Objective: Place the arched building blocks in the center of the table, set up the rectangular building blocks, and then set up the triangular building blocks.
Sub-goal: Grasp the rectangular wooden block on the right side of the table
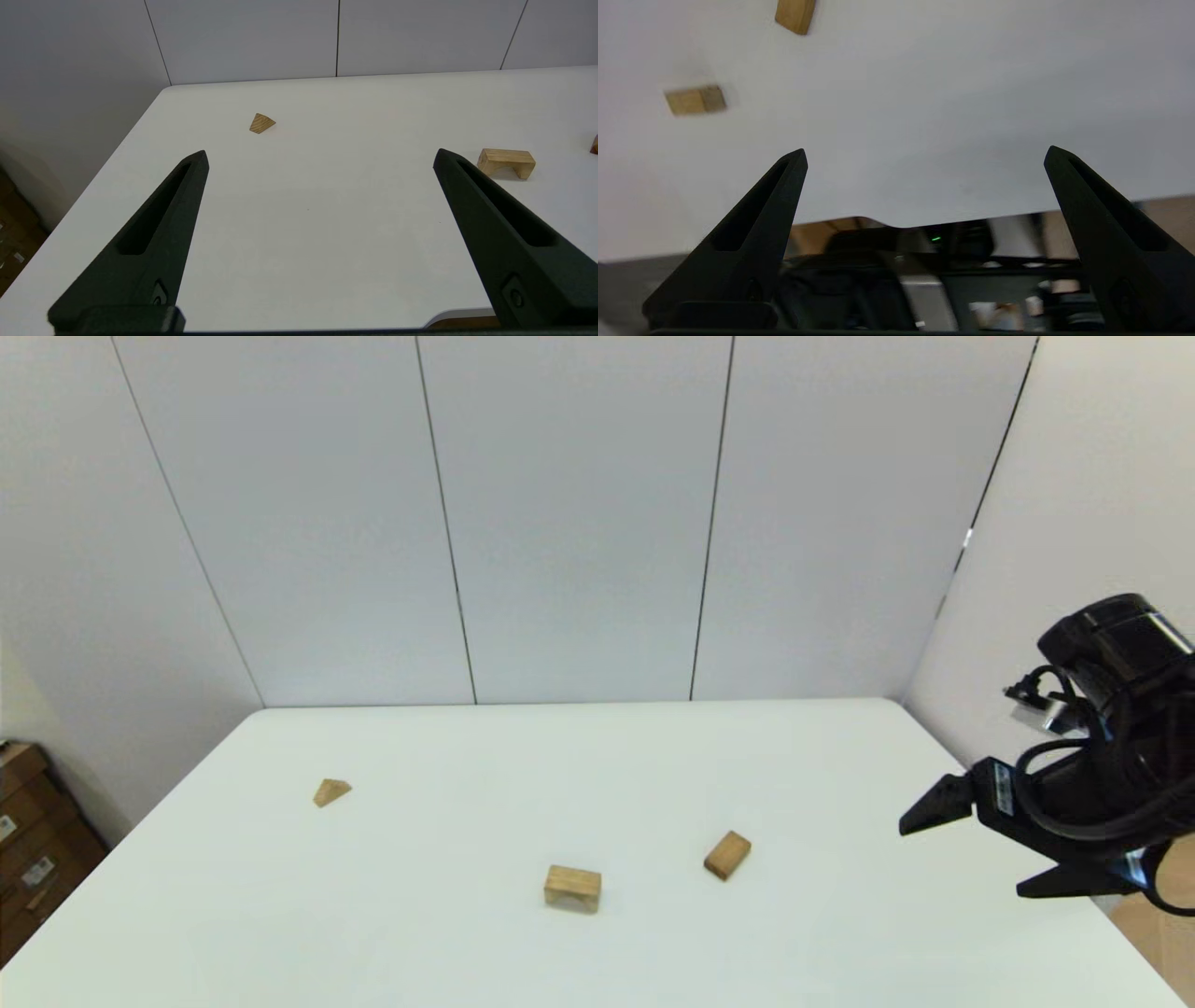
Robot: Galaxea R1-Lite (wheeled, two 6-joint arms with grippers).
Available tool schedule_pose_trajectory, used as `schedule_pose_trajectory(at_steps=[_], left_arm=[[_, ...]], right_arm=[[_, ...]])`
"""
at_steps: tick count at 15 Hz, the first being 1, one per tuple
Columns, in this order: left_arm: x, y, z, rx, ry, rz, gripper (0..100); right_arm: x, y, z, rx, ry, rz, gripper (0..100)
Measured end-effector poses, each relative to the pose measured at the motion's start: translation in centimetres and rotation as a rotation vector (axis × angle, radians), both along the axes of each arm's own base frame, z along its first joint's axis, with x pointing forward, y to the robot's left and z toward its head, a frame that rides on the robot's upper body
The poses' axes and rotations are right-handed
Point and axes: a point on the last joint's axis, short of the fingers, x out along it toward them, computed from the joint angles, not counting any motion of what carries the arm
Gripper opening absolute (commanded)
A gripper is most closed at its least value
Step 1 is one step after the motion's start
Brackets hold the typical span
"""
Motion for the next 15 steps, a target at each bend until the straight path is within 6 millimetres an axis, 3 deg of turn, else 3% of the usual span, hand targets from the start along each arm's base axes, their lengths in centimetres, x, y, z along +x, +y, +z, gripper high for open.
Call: schedule_pose_trajectory(at_steps=[5, 10, 15], left_arm=[[0.0, 0.0, 0.0, 0.000, 0.000, 0.000, 100], [0.0, 0.0, 0.0, 0.000, 0.000, 0.000, 100], [0.0, 0.0, 0.0, 0.000, 0.000, 0.000, 100]], right_arm=[[3.3, 3.6, -2.5, 0.028, 0.134, -0.160, 100], [7.2, 7.7, -4.7, 0.047, 0.192, -0.199, 100], [9.6, 10.3, -6.3, 0.056, 0.208, -0.205, 100]])
